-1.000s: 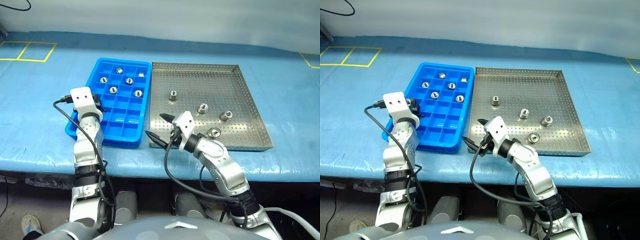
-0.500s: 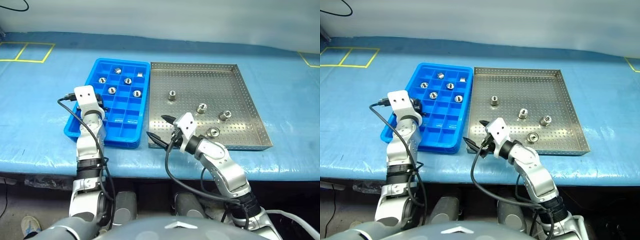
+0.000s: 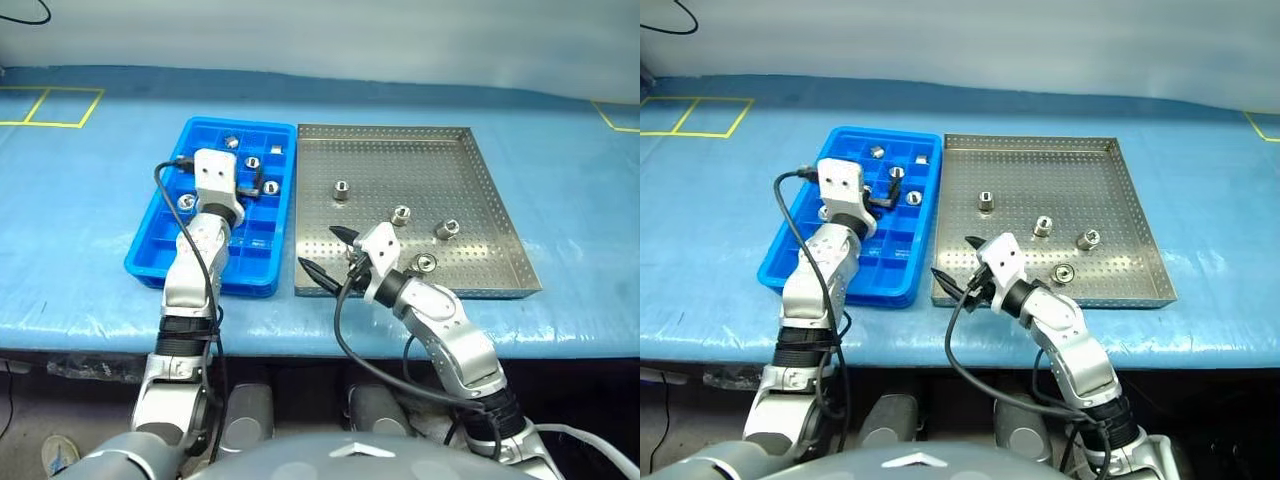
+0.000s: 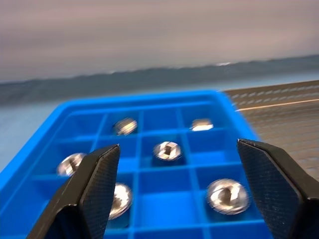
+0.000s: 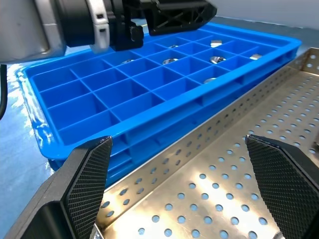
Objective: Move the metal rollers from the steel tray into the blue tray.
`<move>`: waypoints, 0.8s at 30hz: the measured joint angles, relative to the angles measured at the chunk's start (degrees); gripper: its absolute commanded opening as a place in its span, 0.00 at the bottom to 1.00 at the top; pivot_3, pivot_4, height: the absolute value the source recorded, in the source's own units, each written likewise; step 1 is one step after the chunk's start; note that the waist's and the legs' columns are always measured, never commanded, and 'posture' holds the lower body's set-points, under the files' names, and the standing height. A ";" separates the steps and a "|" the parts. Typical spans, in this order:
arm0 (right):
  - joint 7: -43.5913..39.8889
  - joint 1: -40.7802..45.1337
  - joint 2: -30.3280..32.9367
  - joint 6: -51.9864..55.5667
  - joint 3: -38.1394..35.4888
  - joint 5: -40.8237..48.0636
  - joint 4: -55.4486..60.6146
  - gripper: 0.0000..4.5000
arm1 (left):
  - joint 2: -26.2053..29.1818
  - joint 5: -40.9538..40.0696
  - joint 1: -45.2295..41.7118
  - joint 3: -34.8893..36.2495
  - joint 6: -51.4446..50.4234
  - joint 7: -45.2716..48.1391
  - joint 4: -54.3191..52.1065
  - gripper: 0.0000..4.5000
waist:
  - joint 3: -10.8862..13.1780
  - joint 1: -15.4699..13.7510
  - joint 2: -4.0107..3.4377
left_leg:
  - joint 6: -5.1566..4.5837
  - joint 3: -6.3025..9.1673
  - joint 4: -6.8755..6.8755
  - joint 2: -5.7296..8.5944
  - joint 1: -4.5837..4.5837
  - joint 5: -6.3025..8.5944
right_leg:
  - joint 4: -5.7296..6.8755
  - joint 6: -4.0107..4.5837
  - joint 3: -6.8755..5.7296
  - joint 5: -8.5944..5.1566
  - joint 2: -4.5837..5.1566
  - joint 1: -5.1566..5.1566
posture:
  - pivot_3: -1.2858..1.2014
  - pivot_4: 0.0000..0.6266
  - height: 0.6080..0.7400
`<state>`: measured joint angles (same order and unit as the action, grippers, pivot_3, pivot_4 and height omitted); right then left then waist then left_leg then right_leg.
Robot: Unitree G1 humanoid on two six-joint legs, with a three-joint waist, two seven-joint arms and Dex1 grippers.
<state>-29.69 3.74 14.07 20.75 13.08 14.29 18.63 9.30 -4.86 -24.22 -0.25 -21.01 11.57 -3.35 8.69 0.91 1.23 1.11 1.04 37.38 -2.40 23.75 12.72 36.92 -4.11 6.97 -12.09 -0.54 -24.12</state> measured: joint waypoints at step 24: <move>6.58 -14.85 3.55 2.65 -8.18 2.50 11.56 1.00 | 1.24 0.61 -3.94 -19.37 -11.82 18.61 9.72 0.91 | -0.02 10.35 -0.06 | -0.01 -0.01 -0.01 0.00 -0.02 0.01 | 0.03 0.00 0.08 -0.03 0.01 -0.02 | 0.40 0.24 1.00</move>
<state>-23.11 -11.10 17.62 23.41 4.89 16.79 30.19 10.53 -4.26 -28.15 -19.63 -32.83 30.19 6.37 8.67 11.26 1.17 1.09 1.03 37.37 -2.40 23.73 12.72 36.95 -4.11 7.04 -12.13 -0.54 -24.14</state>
